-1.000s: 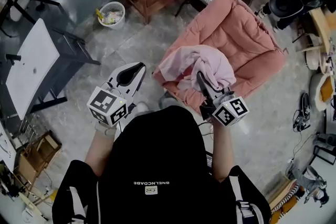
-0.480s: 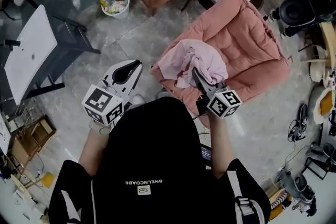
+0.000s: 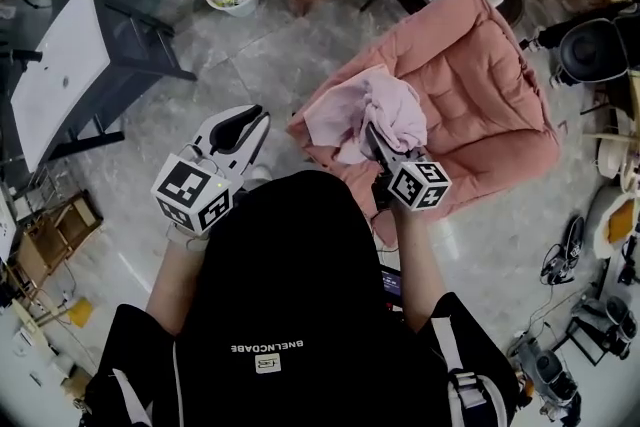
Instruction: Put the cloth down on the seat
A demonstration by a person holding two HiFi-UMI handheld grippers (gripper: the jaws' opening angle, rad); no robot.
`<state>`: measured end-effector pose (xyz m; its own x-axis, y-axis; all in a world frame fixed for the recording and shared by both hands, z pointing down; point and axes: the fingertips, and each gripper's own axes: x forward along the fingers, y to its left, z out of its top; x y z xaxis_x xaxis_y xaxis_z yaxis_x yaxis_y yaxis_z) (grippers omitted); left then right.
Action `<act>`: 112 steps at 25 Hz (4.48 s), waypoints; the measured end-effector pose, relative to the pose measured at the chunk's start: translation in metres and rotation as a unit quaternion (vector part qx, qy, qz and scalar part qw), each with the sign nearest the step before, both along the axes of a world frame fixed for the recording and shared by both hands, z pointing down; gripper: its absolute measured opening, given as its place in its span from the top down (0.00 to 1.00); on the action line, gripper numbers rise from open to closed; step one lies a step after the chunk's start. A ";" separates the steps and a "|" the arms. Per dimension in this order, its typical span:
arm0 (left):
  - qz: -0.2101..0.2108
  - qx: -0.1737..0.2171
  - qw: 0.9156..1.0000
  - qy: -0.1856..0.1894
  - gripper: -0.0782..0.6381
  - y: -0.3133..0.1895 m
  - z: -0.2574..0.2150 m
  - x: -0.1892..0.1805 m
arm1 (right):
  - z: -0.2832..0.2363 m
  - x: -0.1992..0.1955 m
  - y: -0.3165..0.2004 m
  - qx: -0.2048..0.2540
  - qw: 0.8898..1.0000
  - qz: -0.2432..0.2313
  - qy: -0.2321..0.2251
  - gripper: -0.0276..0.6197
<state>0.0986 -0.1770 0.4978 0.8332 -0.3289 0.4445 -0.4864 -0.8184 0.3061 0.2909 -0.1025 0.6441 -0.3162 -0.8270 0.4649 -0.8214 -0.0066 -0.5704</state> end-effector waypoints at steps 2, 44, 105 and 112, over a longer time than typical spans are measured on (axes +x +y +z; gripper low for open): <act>-0.007 -0.003 1.000 -0.002 0.81 0.000 0.004 0.004 | 0.013 0.006 -0.002 -0.013 1.000 -0.004 0.001 0.64; -0.091 -0.076 0.991 -0.068 0.76 0.013 0.075 0.032 | 0.276 0.097 -0.025 -0.258 0.966 -0.014 0.007 0.62; -0.037 -0.039 0.999 0.011 0.71 0.023 0.027 -0.076 | 0.142 0.029 0.002 -0.224 0.970 0.084 0.032 0.44; -0.035 -0.023 0.999 0.026 0.71 0.021 0.011 -0.095 | 0.078 -0.015 -0.027 -0.157 0.986 0.056 0.027 0.44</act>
